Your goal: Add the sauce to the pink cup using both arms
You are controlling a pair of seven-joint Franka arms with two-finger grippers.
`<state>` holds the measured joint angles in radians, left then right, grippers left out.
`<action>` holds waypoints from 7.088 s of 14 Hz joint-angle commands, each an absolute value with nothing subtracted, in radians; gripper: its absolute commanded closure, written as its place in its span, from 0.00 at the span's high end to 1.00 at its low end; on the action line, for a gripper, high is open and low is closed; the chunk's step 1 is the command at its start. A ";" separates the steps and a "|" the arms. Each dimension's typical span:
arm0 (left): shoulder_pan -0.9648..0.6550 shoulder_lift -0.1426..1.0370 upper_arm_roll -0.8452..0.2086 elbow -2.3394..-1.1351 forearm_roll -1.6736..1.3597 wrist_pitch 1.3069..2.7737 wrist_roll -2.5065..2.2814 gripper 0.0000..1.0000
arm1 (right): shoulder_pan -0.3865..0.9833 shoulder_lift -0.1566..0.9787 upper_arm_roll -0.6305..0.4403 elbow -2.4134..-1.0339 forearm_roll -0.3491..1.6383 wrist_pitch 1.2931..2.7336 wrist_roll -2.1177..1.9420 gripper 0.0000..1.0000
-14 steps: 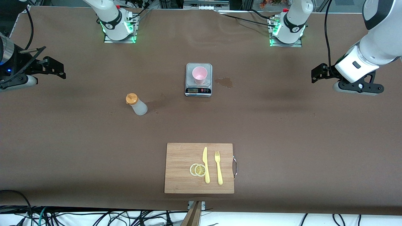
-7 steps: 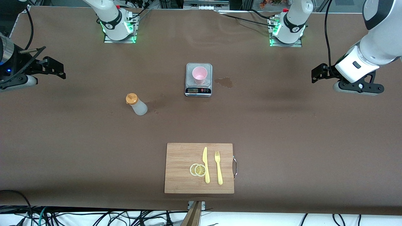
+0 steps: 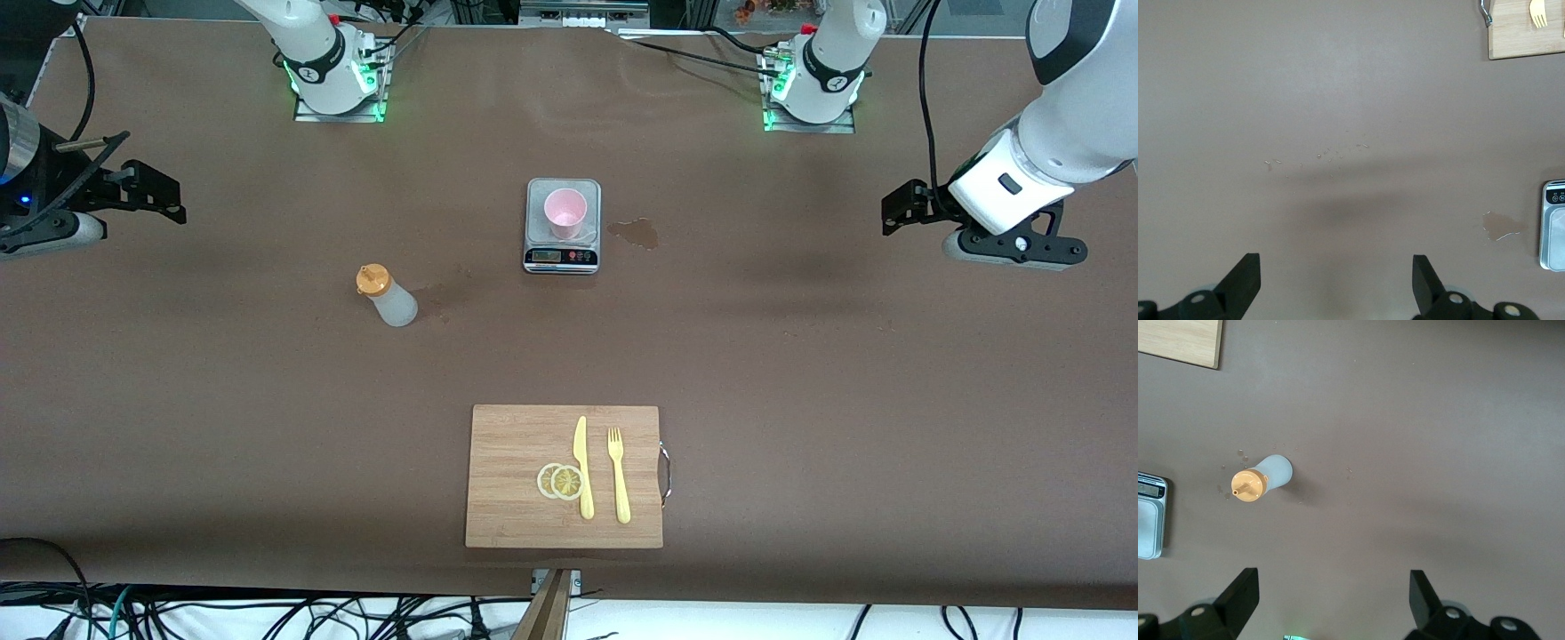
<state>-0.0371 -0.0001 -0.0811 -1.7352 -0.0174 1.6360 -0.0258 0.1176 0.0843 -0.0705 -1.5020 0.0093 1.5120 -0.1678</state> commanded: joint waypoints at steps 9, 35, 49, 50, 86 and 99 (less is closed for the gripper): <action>-0.037 -0.006 -0.074 -1.732 -0.021 1.638 -0.008 1.00 | 0.112 0.086 -0.068 -1.483 0.011 1.511 -0.158 1.00; -0.038 -0.006 -0.075 -1.732 -0.021 1.641 -0.008 1.00 | -0.110 0.411 -0.061 -1.793 0.845 1.684 -2.123 1.00; -0.041 -0.002 -0.075 -1.723 -0.021 1.641 -0.009 1.00 | -0.153 0.638 -0.061 -1.954 1.127 1.511 -2.597 1.00; -0.040 -0.002 -0.075 -1.723 -0.021 1.641 -0.005 1.00 | -0.150 0.641 -0.061 -1.954 1.137 1.516 -2.602 1.00; -0.035 0.002 -0.072 -1.718 -0.026 1.640 -0.014 1.00 | 0.162 0.292 -0.061 -2.014 1.051 1.943 -2.090 0.00; -0.034 0.002 -0.072 -1.720 -0.026 1.640 -0.012 1.00 | 0.512 0.178 0.067 -2.065 0.381 2.174 -1.076 0.00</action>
